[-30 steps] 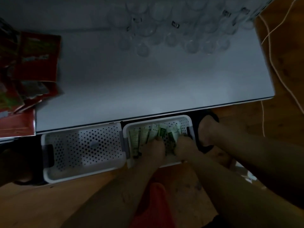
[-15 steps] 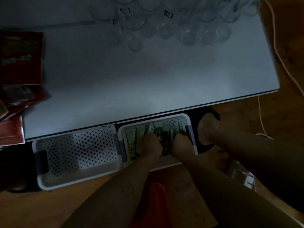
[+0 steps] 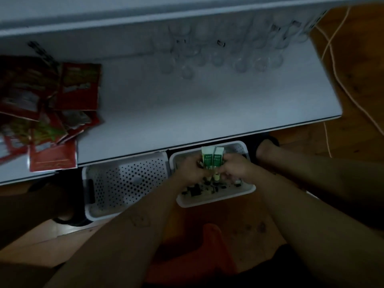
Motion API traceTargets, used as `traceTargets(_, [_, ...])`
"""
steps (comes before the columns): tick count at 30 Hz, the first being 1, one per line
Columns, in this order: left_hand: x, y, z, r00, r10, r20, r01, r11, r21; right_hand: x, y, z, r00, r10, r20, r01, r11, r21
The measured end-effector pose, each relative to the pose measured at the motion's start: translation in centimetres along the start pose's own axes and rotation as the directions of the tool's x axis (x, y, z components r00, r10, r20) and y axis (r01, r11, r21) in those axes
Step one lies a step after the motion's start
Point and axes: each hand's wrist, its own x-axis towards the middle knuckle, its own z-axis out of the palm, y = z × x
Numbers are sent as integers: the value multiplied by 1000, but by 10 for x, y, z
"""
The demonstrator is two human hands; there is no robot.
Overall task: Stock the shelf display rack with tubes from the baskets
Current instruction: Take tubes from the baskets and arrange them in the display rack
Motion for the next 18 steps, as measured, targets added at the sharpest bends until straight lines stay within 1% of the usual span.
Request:
traceTargets(5, [-38,21,-31,991,131,-12,-130,988,83,-41,-37,0,988,-154,-10,153,987,-44])
traceTargets(7, [-57,40,-51,976,214,-45,-209,973,97,-65,-58,-4,971,-238,-26,236,970,-52])
traceTargets(9, [-78,64,-71,945,311,-98,-299,946,127,-89,-80,-6,941,-334,-46,329,940,-95])
traceTargets(12, [-114,102,-98,893,431,-128,-394,887,239,-125,-111,-8,871,-483,-94,472,874,-119])
traceTargets(15, [-150,142,-120,846,508,-162,-416,819,394,-164,-142,-10,772,-619,-143,600,784,-158])
traceTargets(18, [-181,180,-141,745,610,-271,-445,756,480,-206,-180,-16,651,-730,-206,687,683,-247])
